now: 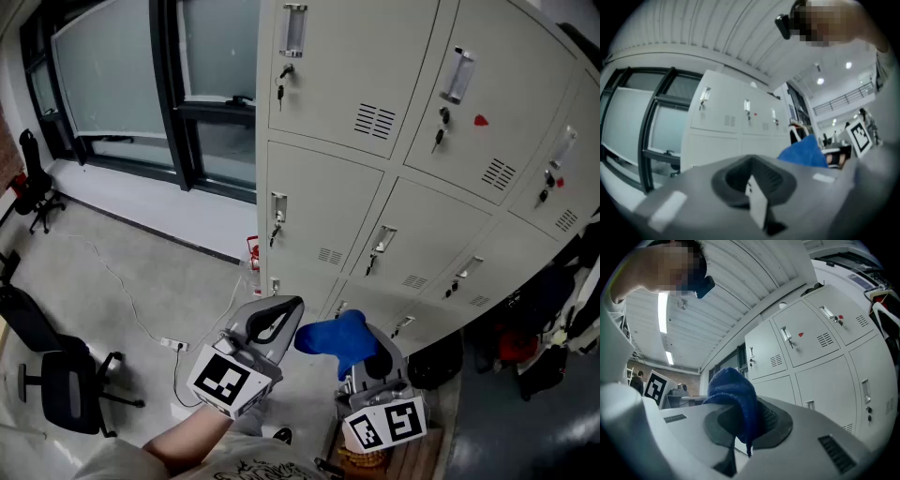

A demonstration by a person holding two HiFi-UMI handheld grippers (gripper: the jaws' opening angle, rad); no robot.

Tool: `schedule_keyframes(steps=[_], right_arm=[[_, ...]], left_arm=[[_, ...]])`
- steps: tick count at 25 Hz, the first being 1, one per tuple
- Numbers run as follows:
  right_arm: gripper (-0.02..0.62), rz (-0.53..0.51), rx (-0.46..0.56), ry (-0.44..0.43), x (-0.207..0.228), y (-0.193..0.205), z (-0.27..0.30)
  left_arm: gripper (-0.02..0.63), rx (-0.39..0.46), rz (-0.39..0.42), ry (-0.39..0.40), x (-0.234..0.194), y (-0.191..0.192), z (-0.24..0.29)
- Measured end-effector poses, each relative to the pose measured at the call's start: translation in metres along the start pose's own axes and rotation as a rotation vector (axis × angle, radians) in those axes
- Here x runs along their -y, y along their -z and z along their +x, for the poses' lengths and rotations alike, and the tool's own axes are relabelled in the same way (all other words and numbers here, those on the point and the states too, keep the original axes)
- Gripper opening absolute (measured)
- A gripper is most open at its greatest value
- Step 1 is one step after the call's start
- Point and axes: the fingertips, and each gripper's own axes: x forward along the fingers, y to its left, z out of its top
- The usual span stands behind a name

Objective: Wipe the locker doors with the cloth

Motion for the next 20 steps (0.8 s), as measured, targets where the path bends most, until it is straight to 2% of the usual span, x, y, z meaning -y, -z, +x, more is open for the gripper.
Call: schedule_keyframes(steps=[5,13,20], right_arm=[[0.029,-0.028,-0.016,-0.008,0.000,0.007,0.052],[0.029,-0.098,-0.012,-0.002,-0.006,-0.003,0.176],[0.031,-0.170,0.047,-0.012,-0.011,-0.031,0.237]], left_arm=[[0.003,0.027,-0.014,-0.006,-0.047,-0.001,0.015],[0.002,0.074,-0.004,0.016,-0.160,-0.025,0.049],[0.003,0.124,0.053,0.066,-0.205,-0.058,0.080]])
